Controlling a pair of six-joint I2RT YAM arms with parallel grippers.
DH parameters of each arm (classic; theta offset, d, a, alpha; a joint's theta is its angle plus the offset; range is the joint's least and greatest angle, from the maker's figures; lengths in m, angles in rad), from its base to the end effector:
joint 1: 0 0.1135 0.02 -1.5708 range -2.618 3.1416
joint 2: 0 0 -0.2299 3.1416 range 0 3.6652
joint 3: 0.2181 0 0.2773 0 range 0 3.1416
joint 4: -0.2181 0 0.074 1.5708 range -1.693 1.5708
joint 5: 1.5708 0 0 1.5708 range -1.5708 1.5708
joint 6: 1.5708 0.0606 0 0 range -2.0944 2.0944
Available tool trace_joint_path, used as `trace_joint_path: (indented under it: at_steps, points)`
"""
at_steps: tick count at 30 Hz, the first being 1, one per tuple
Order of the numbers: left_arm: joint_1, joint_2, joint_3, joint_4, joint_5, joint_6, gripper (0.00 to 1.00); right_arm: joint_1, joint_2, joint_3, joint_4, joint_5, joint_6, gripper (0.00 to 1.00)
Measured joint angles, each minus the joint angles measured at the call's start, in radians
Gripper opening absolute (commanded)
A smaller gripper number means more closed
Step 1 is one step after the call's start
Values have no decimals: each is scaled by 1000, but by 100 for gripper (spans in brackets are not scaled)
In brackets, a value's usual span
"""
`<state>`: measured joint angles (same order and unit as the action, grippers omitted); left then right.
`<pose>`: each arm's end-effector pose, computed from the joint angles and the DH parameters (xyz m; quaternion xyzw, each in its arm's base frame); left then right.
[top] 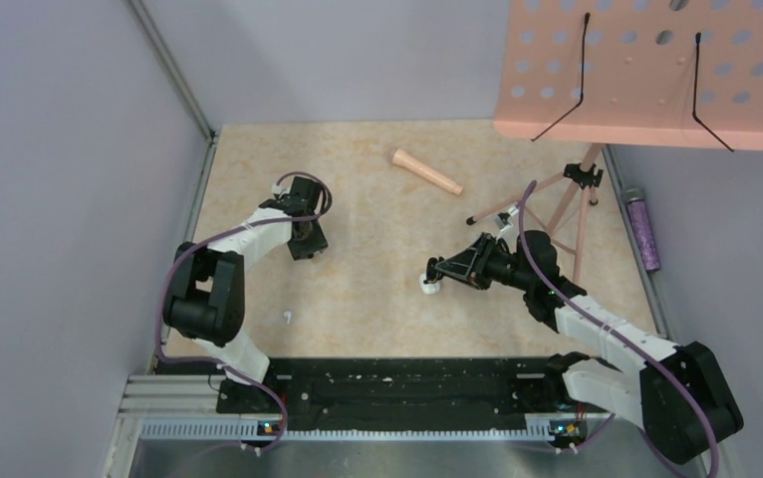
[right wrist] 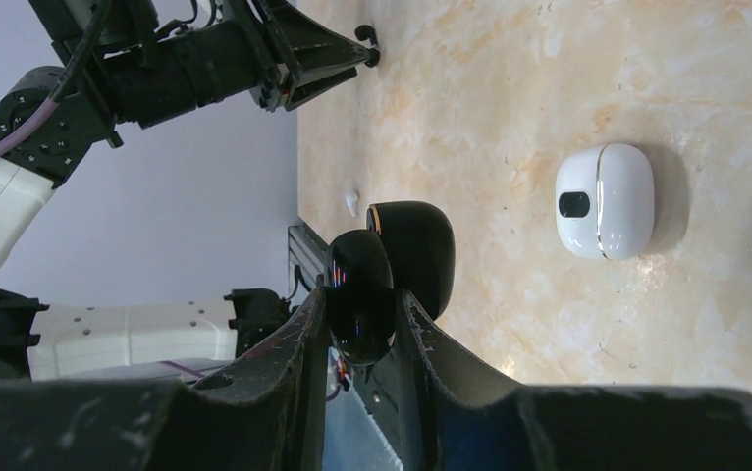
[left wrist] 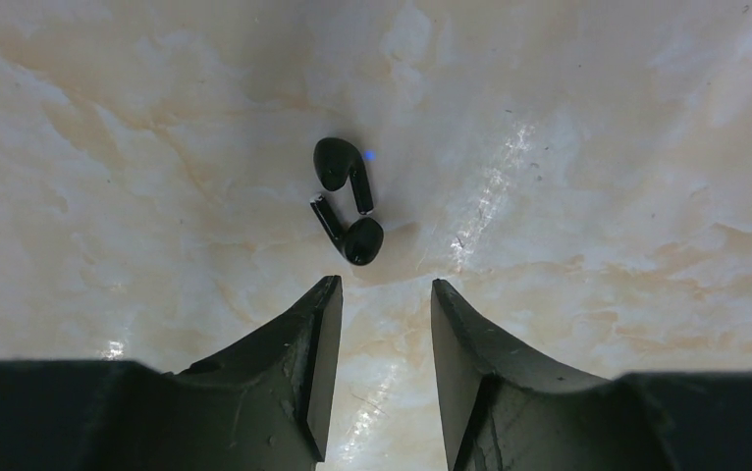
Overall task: Insert the wireless bluetooth earbuds into the charging case
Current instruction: Pick up the right earbud from the center of the board.
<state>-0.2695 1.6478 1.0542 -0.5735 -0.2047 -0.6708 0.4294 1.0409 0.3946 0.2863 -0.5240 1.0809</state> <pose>0.3388 -0.0808 0.1184 -0.2143 0.9509 -0.0011 0.2231 0.2369 0.1418 0.1522 0.1145 0.7996 0.5318 0.2543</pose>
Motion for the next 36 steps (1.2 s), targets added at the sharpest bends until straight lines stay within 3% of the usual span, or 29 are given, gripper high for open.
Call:
trace_joint_path:
  at_steps: [10, 22, 30, 36]
  points:
    - [0, 68, 36, 26, 17, 46, 49, 0, -7, 0, -9, 0, 0, 0]
    - [1, 79, 25, 68, 182, 51, 48, 0, -13, 2, -18, -1, -20, 0]
    - [-5, 66, 23, 75, 324, 72, 51, 0, -12, 127, -192, -1, -164, 0]
    - [-10, -31, 23, 64, 319, 107, 63, 0, 9, 217, -314, -45, -300, 0]
